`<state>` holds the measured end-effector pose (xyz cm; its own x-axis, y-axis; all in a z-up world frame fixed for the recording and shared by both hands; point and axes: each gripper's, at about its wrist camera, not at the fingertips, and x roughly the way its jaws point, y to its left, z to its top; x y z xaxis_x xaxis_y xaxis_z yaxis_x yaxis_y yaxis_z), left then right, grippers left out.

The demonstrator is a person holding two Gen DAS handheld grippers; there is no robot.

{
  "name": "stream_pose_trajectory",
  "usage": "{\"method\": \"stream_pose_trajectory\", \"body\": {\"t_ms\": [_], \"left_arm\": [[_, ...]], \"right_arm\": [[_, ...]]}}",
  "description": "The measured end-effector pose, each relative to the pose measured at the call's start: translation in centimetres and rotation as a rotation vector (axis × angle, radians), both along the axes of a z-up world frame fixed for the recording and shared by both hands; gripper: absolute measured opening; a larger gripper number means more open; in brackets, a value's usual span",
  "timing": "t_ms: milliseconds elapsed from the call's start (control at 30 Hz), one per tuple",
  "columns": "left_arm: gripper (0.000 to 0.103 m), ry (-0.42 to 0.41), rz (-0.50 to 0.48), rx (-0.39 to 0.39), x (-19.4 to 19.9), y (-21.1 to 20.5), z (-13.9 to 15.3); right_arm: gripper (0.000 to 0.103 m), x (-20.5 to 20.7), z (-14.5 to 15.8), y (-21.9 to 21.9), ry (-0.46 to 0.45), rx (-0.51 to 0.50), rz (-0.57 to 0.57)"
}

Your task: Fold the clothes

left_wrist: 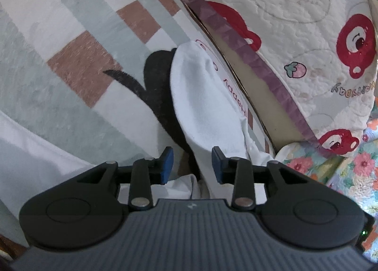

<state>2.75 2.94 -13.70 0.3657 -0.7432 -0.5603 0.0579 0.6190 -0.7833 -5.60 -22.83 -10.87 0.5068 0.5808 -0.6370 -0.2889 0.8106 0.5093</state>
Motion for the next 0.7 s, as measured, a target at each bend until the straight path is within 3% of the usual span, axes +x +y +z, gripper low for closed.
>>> {"method": "stream_pose_trajectory", "body": {"t_ms": [200,267,367,533,700], "left_arm": [[0.041,0.018,-0.039,0.026,-0.2,-0.5,-0.5],[0.048,0.068,-0.088,0.069,0.1,-1.1,-0.9],[0.049,0.126,-0.118,0.084,0.2,-1.2,-1.5],[0.050,0.134,-0.106,0.053,0.2,-0.9,-1.5],[0.051,0.175,-0.061,-0.037,0.3,-0.2,-2.4]], "right_arm": [[0.004,-1.9,-1.0,-0.2,0.055,0.064,-0.006],[0.004,-2.3,-1.1,-0.5,0.061,0.088,-0.025],[0.004,-2.3,-1.3,-0.7,0.077,0.088,-0.057],[0.004,-2.0,-1.6,-1.3,0.102,0.104,-0.096],[0.004,-1.8,-0.7,-0.4,0.076,0.146,-0.039]]}}
